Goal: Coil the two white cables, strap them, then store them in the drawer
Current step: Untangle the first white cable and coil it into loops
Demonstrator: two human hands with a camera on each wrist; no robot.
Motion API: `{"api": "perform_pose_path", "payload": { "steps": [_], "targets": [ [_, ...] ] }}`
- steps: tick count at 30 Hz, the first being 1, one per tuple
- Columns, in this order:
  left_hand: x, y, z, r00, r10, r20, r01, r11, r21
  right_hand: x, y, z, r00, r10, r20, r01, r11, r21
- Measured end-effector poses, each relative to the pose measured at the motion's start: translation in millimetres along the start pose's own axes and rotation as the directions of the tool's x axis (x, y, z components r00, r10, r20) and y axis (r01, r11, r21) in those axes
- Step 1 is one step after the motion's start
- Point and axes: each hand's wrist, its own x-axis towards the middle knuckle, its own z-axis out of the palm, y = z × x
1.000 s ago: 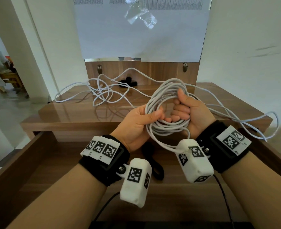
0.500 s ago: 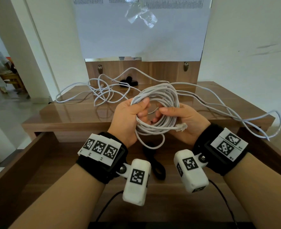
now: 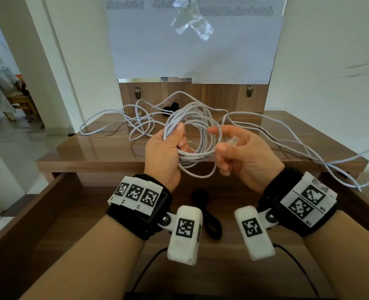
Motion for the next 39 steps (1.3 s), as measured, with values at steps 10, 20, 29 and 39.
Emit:
{"api": "perform_pose_path", "payload": {
  "steps": [10,20,29,39],
  "targets": [
    [-8,-7,2,0.928,-0.272,0.254,0.183,0.928,0.325,5,-5,-18,0.925,-0.18,-0.333,0.081,0.954,-0.29],
    [-8,0,-4,0.801,-0.396,0.448,0.215,0.89,0.403,5,-1,-19,0.928,-0.241,-0.285,0.062,0.853,-0.518],
    [-8,5,-2,0.856,-0.38,0.349,0.264,0.904,0.336,7,0,-23,0.963,-0.13,-0.235,0.015,0.898,-0.439],
    [-12,9,3,0.852,-0.407,0.329,0.292,0.892,0.345,1,4,-12,0.995,0.061,-0.085,-0.089,0.917,-0.388]
  ]
}}
